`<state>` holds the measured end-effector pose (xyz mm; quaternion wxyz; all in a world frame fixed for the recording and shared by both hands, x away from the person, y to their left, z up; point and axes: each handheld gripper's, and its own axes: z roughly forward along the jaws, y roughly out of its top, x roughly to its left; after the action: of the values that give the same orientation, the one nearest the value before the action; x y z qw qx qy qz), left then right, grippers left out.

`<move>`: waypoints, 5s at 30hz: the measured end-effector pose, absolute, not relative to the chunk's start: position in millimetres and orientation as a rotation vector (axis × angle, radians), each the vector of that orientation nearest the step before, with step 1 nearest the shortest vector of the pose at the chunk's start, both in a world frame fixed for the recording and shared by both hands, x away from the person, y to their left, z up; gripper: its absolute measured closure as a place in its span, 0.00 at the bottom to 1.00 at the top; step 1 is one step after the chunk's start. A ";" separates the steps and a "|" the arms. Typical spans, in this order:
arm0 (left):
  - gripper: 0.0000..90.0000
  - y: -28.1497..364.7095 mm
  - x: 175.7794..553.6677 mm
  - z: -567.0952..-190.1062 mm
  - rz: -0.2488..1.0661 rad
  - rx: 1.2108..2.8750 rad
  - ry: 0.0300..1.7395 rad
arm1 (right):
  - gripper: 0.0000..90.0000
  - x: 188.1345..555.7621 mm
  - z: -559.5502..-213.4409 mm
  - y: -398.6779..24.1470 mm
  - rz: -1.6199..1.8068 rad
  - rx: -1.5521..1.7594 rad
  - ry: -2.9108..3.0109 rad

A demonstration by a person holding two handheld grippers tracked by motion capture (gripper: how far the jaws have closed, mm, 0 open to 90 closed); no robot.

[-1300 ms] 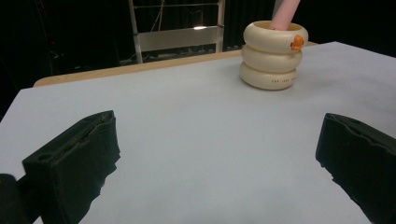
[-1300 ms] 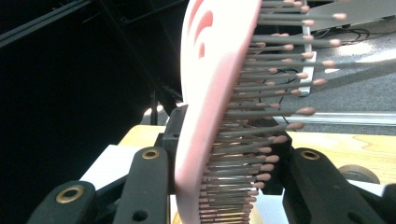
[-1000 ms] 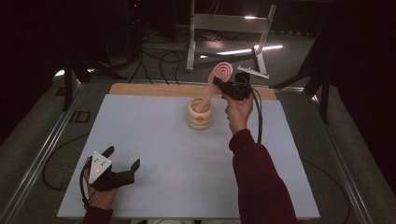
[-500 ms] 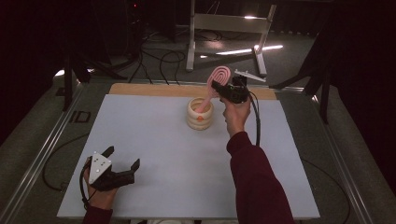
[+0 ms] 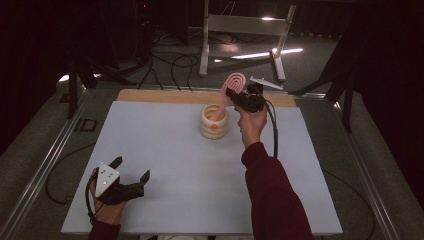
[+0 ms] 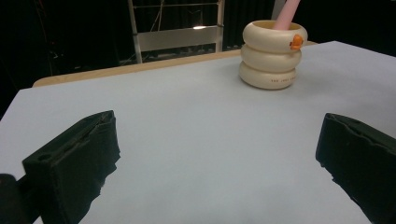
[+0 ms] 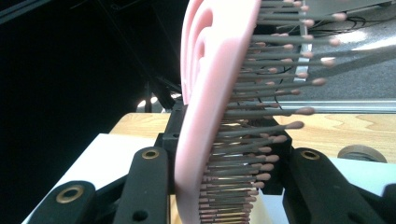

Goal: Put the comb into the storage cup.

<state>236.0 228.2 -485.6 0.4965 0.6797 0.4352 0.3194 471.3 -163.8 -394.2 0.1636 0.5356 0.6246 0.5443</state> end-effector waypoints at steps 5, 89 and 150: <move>0.00 228.1 236.0 -485.6 0.774 1.647 1.055 | 0.71 471.5 -397.9 -162.2 1.546 1.532 1.786; 0.00 227.7 235.8 -485.9 0.769 1.652 1.050 | 0.71 470.9 -430.1 -137.3 1.504 1.572 1.768; 0.00 226.8 234.2 -487.8 0.770 1.662 1.058 | 0.66 474.8 -442.8 -161.2 1.481 1.614 1.807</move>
<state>234.2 226.8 -487.8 0.4908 0.6845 0.4359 0.3171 474.8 -161.2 -442.8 0.1505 0.5619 0.6290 0.5157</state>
